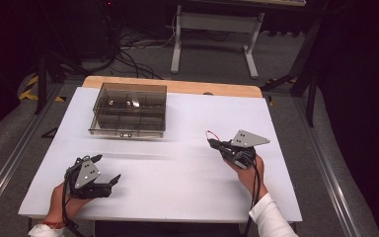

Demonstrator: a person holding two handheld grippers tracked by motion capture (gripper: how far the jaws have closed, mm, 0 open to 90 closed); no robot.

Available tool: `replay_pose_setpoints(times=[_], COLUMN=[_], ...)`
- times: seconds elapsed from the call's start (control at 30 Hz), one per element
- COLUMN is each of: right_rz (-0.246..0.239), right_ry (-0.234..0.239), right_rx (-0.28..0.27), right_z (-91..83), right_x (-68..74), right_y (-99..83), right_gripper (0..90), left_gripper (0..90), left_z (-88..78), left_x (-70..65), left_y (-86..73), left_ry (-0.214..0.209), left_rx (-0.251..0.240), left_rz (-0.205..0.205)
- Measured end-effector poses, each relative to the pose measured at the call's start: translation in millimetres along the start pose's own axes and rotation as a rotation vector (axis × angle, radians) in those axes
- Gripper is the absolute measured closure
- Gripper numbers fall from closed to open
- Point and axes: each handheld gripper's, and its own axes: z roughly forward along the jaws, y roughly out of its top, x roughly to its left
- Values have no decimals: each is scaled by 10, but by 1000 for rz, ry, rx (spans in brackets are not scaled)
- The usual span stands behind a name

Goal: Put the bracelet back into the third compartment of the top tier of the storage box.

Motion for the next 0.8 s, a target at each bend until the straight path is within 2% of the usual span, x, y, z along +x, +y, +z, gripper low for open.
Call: replay_pose_setpoints(times=[0.2, 0.53, 0.8], right_rz=[-23, -58, -65], right_ry=[5, 36, 61], right_rx=[-13, -17, -34], right_z=[33, 210, 378], right_x=[16, 121, 156], right_y=[113, 268, 450], right_gripper=[900, 900, 900], left_gripper=[134, 132, 132], left_z=[1, -7, -9], left_x=[5, 1, 4], left_y=[-1, 1, 5], left_ry=[-2, -1, 2], left_rx=[0, -3, 0], left_rz=[1, 2, 6])
